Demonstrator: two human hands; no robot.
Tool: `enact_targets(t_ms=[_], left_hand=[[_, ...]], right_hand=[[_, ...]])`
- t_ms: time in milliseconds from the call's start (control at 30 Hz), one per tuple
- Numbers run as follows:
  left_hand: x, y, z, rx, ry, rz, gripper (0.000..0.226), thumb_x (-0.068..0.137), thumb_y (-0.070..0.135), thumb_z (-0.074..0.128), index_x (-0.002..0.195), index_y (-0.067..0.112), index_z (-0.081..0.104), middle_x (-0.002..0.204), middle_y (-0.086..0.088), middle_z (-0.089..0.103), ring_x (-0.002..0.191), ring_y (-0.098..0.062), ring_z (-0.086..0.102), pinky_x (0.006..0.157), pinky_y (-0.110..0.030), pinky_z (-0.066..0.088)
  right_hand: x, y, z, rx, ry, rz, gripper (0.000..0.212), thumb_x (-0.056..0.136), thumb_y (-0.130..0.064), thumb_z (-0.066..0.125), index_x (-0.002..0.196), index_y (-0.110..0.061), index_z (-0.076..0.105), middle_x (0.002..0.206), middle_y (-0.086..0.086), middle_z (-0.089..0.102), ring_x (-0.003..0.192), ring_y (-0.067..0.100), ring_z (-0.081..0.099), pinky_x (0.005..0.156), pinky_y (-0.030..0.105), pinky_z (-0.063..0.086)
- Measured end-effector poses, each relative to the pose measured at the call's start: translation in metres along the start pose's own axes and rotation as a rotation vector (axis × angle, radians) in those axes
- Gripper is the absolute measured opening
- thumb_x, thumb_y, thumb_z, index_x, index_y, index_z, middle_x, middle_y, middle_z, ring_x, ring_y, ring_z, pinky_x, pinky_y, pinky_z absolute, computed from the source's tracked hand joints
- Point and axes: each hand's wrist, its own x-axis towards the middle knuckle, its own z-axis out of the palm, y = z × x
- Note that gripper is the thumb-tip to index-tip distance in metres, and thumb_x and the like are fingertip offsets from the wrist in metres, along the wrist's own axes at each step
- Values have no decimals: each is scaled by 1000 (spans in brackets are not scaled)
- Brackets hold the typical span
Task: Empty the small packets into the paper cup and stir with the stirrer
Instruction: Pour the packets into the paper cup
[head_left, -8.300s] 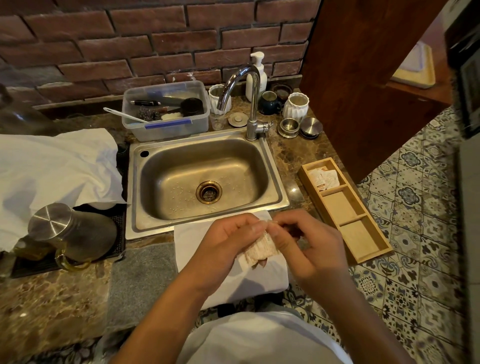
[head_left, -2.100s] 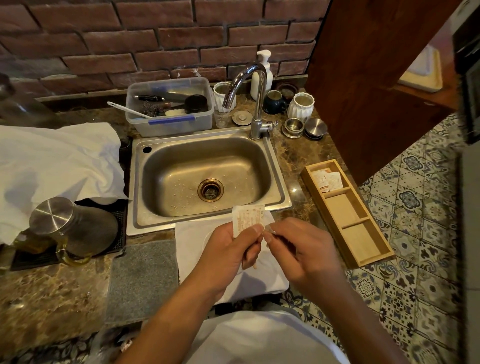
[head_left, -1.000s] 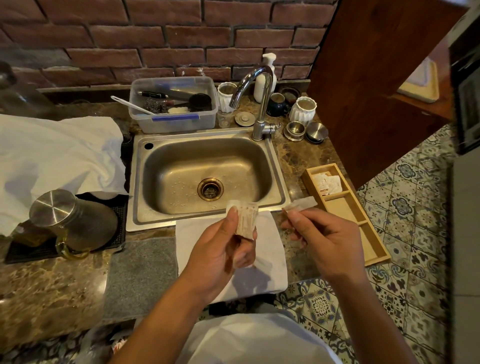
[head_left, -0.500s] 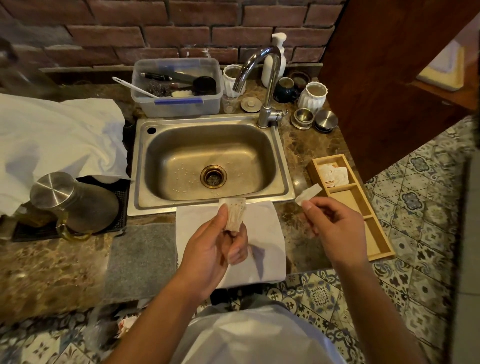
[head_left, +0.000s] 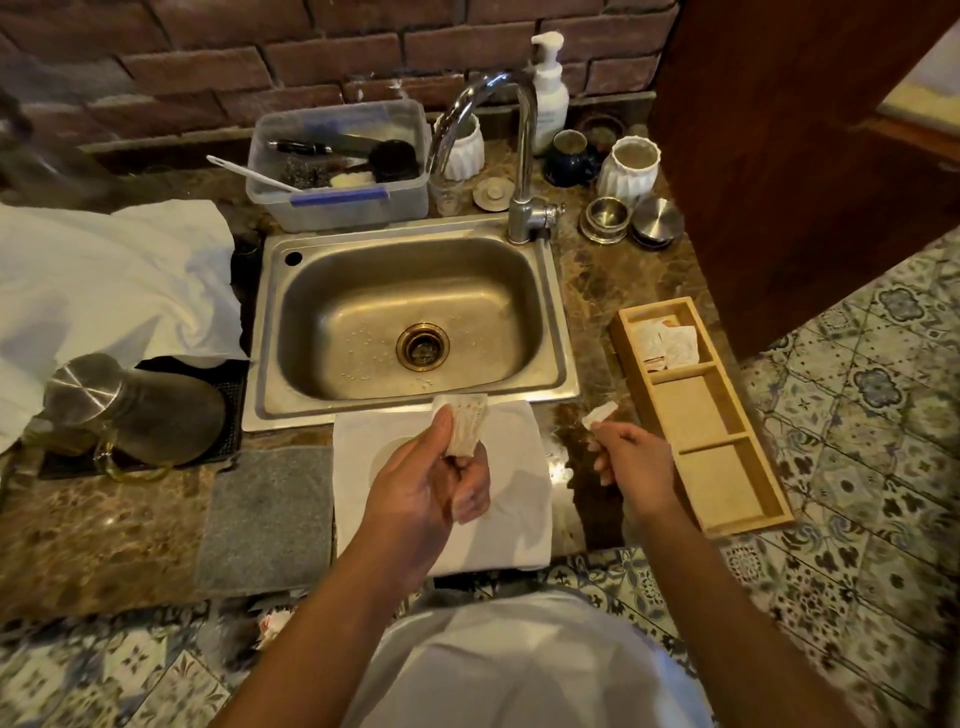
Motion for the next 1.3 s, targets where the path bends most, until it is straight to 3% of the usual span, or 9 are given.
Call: enact_targets(t_ms=[233,367,667,800,933,1067,1167,1300], left_hand=[[17,-8,26,-9,24,9,44,102,42,39,75,13,60,53,-8,32,46,-19,26,47,-26,33],[22,-17,36,12,61,37,47,102,41,39,69,15,59,51,-8,32,46,-19,25,47,-27,29],[26,-34,49,17,99,29,45,98,44,45,68,13,59,49,-6,34,45,-17,25,48,-27,29],[26,-38,54,18,105,27,49,102,40,38,66,18,63,48,-7,32,45,-18,22,48,-28,27],[24,-41,55,22,115,11,50,102,39,42,64,9,49,48,-9,30,45,-20,20,48,-30,25],[23,-40,56,22,99,4,49,103,37,41,63,15,57,47,-7,33,45,-19,21,48,-31,22],[23,-37,50,38,88,-10,50,102,38,42,59,12,48,46,-7,33,43,-18,24,47,-30,24],[24,-29,39,41,96,-18,54,103,36,42,56,10,41,44,-7,33,42,-19,23,44,-27,27]], right_hand=[[31,30,-9,-70,56,153,11,94,-21,70,92,-12,77,76,7,73,55,14,53,47,28,40],[37,33,-18,-185,75,122,20,92,-24,70,80,-10,77,66,4,70,50,14,52,48,28,40],[48,36,-21,-257,14,121,16,92,-19,70,80,-9,73,70,7,73,46,13,58,39,23,42],[49,36,-21,-284,-1,119,16,91,-20,72,78,-10,71,74,9,74,51,15,61,44,26,44],[50,35,-21,-314,14,123,17,89,-24,74,82,-10,68,74,11,73,53,18,62,47,30,49],[42,24,-20,-357,33,35,20,88,-29,67,78,-13,60,77,16,71,63,26,60,67,45,57],[20,-6,-13,-310,-34,-106,16,92,-27,61,83,-15,63,80,15,70,69,22,60,67,44,54],[-25,-67,-3,-157,-338,-278,12,96,-18,64,97,-26,74,84,3,71,70,8,62,58,20,47]])
